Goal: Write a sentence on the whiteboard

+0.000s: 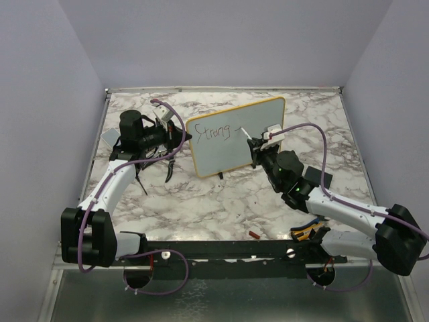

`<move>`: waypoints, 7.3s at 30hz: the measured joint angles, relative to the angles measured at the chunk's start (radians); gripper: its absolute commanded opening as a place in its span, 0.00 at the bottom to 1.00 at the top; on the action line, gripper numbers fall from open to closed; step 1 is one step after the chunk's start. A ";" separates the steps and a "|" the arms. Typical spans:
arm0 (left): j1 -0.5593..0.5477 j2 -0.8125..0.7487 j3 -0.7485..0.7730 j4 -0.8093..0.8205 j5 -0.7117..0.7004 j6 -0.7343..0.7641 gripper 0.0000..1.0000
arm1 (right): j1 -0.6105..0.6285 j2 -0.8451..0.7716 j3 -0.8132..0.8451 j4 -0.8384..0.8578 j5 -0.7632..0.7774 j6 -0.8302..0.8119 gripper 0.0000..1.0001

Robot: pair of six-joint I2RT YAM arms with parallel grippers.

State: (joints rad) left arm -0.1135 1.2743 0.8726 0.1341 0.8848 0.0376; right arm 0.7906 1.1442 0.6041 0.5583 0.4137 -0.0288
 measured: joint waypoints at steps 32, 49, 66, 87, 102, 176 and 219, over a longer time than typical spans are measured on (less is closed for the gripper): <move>0.000 -0.001 0.000 -0.001 0.000 0.000 0.00 | -0.001 0.035 0.011 0.015 -0.039 -0.003 0.01; 0.000 -0.001 0.000 -0.001 -0.001 0.000 0.00 | 0.000 0.035 -0.023 -0.026 -0.024 0.055 0.01; 0.000 -0.001 0.000 -0.002 0.000 0.000 0.00 | -0.001 -0.063 -0.005 -0.029 0.008 -0.002 0.01; 0.000 -0.001 0.000 -0.002 -0.001 0.000 0.00 | -0.001 0.042 0.061 0.039 0.024 -0.058 0.01; 0.000 -0.001 0.000 -0.002 -0.001 0.000 0.00 | -0.001 0.030 -0.018 0.000 0.024 0.010 0.01; 0.000 -0.002 0.000 -0.002 -0.002 0.000 0.00 | -0.001 -0.045 -0.003 -0.042 0.090 -0.003 0.01; 0.000 -0.003 0.000 -0.003 -0.003 0.000 0.00 | -0.001 0.020 -0.040 -0.072 0.128 0.053 0.01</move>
State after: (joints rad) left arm -0.1135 1.2716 0.8726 0.1310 0.8822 0.0376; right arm 0.7898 1.1641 0.5644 0.4866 0.5419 0.0246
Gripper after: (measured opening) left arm 0.020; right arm 0.101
